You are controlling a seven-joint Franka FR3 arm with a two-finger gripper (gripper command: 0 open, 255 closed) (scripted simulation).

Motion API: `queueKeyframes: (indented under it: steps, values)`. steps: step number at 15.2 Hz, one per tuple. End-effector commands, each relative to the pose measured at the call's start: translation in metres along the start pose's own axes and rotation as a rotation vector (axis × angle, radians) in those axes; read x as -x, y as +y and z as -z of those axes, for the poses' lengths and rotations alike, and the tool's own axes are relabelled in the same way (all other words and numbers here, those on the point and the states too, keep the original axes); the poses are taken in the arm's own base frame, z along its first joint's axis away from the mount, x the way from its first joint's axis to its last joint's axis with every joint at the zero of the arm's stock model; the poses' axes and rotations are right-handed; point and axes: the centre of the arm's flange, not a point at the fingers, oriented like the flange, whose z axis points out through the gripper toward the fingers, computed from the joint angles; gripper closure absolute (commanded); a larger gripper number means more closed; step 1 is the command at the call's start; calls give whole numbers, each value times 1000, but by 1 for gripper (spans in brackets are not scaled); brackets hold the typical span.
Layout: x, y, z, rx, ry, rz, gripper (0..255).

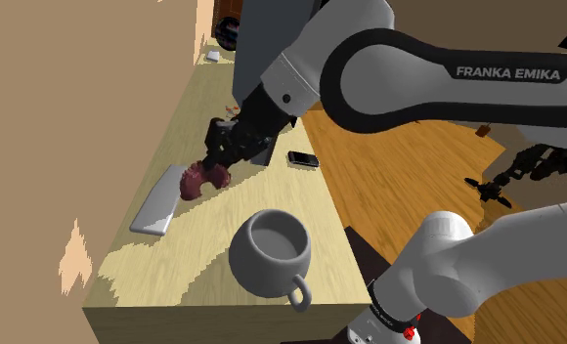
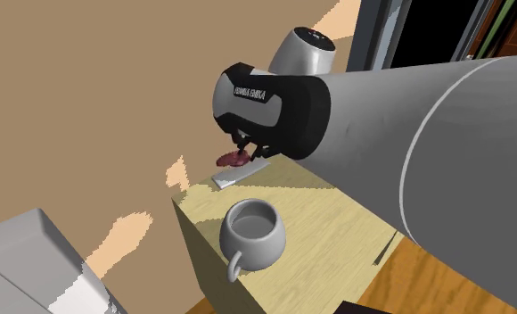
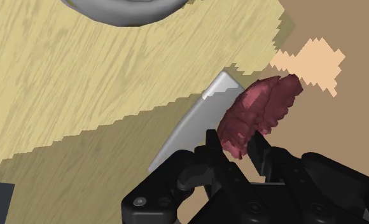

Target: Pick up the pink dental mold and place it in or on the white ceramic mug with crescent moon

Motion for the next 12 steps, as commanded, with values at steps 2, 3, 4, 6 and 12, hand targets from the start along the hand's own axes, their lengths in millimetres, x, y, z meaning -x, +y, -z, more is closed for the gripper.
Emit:
queueKeyframes:
  steps: [2, 3, 4, 6, 12]
  values:
    - [-4, -7, 13, 0, 0, 0, 255]
    - [-5, -9, 18, 0, 0, 0, 255]
    - [-7, -11, 22, 0, 0, 0, 255]
    - [-8, -14, 29, 0, 0, 0, 255]
    - [56, 12, 66, 0, 0, 0, 255]
